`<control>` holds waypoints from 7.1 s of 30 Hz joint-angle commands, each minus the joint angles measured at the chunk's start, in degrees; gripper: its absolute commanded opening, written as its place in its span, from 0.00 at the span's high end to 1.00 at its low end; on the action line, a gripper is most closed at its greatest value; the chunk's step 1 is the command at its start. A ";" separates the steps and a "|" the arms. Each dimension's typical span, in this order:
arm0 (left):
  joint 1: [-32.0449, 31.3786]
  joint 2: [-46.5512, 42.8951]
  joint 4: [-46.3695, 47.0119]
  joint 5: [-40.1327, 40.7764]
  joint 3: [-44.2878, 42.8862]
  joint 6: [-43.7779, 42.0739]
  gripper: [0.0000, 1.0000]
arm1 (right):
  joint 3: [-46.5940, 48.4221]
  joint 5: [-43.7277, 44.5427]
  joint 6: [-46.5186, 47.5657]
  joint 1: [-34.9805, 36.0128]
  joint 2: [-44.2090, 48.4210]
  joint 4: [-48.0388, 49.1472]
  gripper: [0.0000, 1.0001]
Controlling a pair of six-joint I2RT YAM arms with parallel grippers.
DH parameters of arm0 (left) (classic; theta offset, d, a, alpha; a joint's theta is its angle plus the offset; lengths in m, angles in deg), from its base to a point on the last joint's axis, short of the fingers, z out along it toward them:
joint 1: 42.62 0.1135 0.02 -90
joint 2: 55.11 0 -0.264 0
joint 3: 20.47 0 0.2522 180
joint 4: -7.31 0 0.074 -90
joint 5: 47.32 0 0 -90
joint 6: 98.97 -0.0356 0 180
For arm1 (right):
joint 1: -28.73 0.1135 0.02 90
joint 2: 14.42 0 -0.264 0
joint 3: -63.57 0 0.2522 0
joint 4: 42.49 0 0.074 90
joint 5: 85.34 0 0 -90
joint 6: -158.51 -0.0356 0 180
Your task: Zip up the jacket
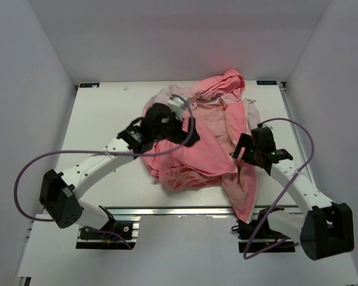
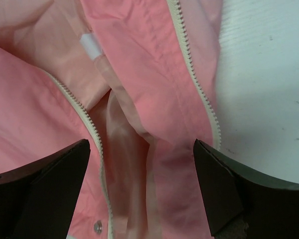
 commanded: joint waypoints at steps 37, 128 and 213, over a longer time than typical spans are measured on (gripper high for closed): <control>41.51 11.07 0.60 -14.56 -3.83 5.57 0.02 | 16.67 2.71 4.05 -5.06 -15.66 -3.07 0.11; 41.16 -4.95 5.38 -16.35 15.79 13.14 0.02 | 52.56 17.38 3.25 48.59 -38.87 -43.88 1.00; 9.70 17.38 5.18 -19.76 -0.20 5.84 0.02 | 82.28 3.23 15.83 -2.26 -53.97 -6.59 0.11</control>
